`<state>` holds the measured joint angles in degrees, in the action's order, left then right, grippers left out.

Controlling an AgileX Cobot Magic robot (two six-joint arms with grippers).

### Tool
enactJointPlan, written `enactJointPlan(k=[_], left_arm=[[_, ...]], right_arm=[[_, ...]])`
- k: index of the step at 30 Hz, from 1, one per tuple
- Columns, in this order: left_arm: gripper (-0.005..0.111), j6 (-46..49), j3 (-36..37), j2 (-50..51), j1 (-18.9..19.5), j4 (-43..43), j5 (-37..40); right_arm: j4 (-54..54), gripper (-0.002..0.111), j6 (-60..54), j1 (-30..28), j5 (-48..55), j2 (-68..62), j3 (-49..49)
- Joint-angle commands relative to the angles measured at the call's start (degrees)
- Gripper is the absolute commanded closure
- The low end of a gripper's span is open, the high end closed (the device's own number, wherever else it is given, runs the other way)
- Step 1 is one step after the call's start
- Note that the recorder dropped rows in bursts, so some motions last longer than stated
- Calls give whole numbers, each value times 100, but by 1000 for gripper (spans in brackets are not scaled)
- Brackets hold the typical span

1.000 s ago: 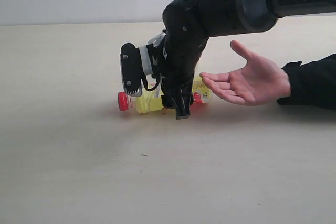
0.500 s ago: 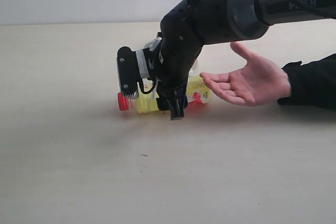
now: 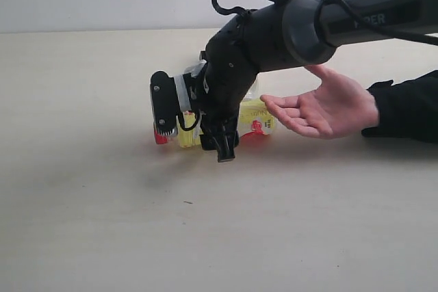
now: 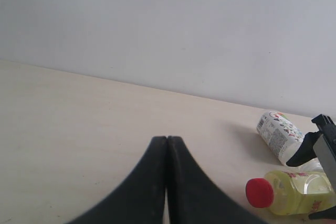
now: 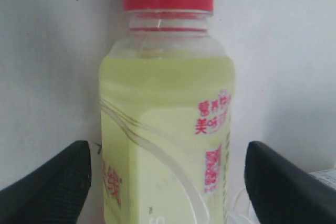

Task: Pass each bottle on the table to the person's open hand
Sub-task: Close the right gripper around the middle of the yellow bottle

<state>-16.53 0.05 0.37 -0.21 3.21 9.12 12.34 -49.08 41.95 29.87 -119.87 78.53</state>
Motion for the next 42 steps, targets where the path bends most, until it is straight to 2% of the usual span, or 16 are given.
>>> enactJointPlan(k=[1,25,32,35,36,42], left_arm=[[104,-13,-5,-37,17,22,-48],[104,-13,-5,-37,17,22,-48],[104,-13,-5,-37,17,22,-48],[104,-13,-5,-37,17,22,-48],[104,-13,-5,-37,17,22,-48],[104,-13,-5,-37,17,22,-48]], right_arm=[[80,32,81,-2,-95,-12,41],[180,33,141,-2,-136,-156,41],[180,37,269,-2,-136,-195,41],[180,48,333,-2,-109,-211,41],[180,59,333,-2,-83,-211,41],[180,104,267,-2,-85,-211,41]])
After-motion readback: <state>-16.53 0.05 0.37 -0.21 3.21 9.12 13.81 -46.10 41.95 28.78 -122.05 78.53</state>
